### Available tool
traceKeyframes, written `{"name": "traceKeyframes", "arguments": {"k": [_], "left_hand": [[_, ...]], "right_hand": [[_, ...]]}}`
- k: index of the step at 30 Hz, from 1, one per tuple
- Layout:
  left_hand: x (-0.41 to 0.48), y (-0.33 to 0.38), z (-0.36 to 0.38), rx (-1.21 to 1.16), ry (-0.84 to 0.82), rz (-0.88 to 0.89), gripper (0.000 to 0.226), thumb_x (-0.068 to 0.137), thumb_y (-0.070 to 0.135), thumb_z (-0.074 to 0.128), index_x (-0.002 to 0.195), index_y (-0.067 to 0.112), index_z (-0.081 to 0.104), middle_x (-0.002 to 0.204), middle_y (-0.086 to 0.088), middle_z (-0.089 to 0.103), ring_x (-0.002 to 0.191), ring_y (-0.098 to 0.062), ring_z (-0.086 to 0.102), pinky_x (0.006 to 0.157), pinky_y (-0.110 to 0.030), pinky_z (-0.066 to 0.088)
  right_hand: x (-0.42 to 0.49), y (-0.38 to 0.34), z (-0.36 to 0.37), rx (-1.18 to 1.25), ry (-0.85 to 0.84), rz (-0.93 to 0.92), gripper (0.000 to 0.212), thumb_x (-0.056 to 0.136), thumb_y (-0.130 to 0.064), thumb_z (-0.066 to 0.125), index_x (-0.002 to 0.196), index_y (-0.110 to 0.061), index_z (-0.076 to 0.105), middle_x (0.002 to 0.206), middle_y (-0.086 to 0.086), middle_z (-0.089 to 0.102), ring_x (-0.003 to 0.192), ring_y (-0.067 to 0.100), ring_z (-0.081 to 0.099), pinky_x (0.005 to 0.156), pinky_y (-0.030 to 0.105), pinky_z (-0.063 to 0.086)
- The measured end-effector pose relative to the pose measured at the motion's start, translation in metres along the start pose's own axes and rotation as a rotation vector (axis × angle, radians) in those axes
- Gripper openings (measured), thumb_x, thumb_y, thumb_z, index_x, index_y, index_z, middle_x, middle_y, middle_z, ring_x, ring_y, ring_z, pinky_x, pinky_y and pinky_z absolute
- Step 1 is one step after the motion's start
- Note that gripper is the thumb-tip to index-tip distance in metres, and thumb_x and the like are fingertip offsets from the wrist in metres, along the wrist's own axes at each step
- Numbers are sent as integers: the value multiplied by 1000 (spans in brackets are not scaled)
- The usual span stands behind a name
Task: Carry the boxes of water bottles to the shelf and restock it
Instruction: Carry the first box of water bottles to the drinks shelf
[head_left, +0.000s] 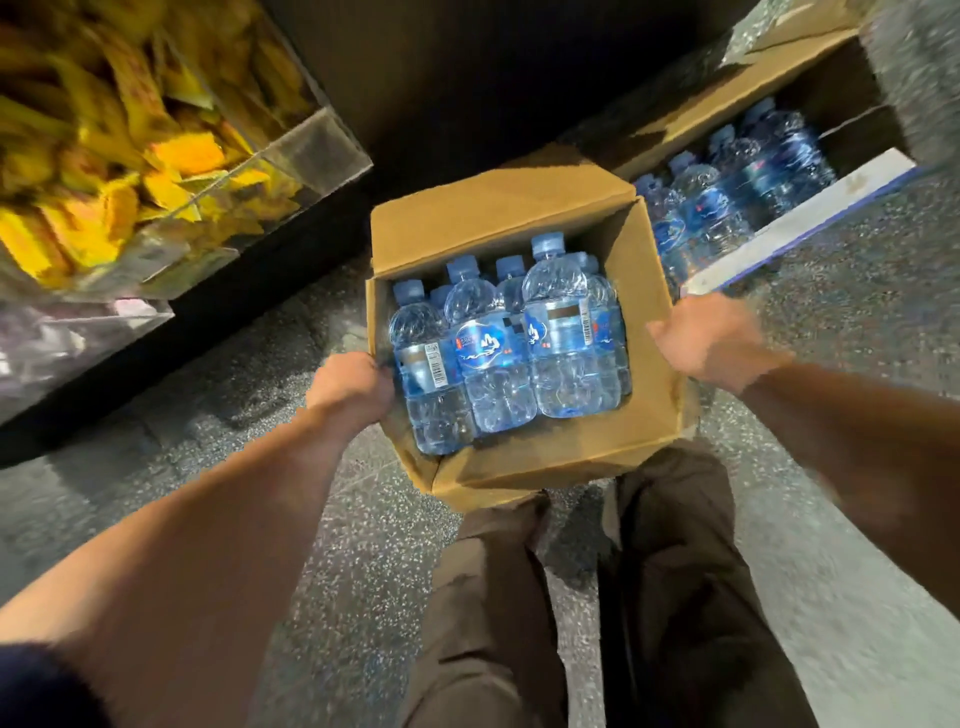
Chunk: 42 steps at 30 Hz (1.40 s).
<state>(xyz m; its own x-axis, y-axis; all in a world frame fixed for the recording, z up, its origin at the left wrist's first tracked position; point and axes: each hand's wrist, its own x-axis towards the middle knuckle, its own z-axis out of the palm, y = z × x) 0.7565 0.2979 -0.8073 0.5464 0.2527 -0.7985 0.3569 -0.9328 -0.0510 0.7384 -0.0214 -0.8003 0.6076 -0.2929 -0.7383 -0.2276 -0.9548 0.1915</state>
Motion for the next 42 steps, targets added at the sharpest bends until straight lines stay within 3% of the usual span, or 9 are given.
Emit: {"name": "traceKeyframes", "arguments": {"k": [4, 10, 13, 20, 24, 29, 33, 37, 42], "left_hand": [[-16, 6, -21, 66, 19, 47, 38, 94, 34, 44, 107, 4, 64, 111, -17, 65, 99, -34, 62, 80, -35, 50], [-46, 39, -45, 152, 28, 146, 41, 96, 41, 40, 88, 9, 64, 95, -13, 65, 85, -30, 63, 79, -36, 53], [-66, 50, -46, 207, 38, 157, 42, 95, 40, 40, 88, 7, 65, 89, -11, 66, 79, -28, 63, 73, -35, 53], [-109, 50, -30, 353, 53, 177, 31, 96, 32, 48, 90, 5, 60, 84, -10, 61, 74, -25, 60, 66, -32, 48], [-138, 70, -17, 459, 93, 251, 33, 96, 32, 51, 71, 10, 53, 71, -5, 55, 64, -20, 57, 57, -29, 44], [-175, 104, 20, 645, 103, 407, 28, 96, 30, 48, 82, 8, 59, 69, -3, 54, 69, -21, 58, 60, -28, 46], [-216, 126, 70, 735, 92, 482, 29, 96, 29, 47, 89, 6, 62, 80, -7, 62, 69, -22, 61, 60, -28, 51], [-270, 160, 123, 835, 118, 627, 31, 97, 29, 45, 91, 3, 61, 85, -12, 60, 72, -27, 58, 61, -31, 46], [-335, 200, 191, 865, 93, 729, 33, 95, 29, 49, 96, 0, 65, 89, -15, 69, 79, -30, 68, 76, -39, 58]], "right_hand": [[-38, 15, 4, 38, 28, 55, 52, 98, -41, 32, 107, -1, 63, 108, 20, 65, 100, 36, 63, 81, 38, 50], [-86, 43, 8, 208, 44, 273, 48, 97, -42, 43, 108, 0, 62, 108, 21, 65, 100, 36, 62, 78, 38, 51], [-101, 61, 11, 249, 50, 292, 42, 98, -39, 44, 104, -2, 64, 103, 18, 66, 97, 33, 63, 69, 33, 44], [-146, 86, 43, 373, 61, 272, 35, 98, -29, 44, 96, -1, 65, 84, 13, 61, 82, 30, 62, 63, 29, 44], [-183, 102, 87, 482, 29, 309, 33, 95, -29, 48, 102, -2, 66, 102, 18, 66, 95, 33, 62, 67, 30, 40], [-230, 139, 142, 568, -23, 443, 33, 95, -34, 49, 108, -7, 64, 109, 13, 63, 100, 29, 61, 67, 29, 41], [-276, 174, 196, 705, -20, 511, 37, 95, -35, 47, 112, -6, 62, 114, 15, 63, 105, 32, 60, 80, 35, 50], [-328, 208, 255, 774, -17, 630, 40, 97, -37, 43, 116, -5, 58, 115, 16, 62, 107, 33, 60, 80, 35, 48], [-390, 258, 323, 894, 1, 725, 40, 95, -35, 44, 115, -5, 60, 118, 18, 61, 108, 35, 59, 84, 38, 48]]}}
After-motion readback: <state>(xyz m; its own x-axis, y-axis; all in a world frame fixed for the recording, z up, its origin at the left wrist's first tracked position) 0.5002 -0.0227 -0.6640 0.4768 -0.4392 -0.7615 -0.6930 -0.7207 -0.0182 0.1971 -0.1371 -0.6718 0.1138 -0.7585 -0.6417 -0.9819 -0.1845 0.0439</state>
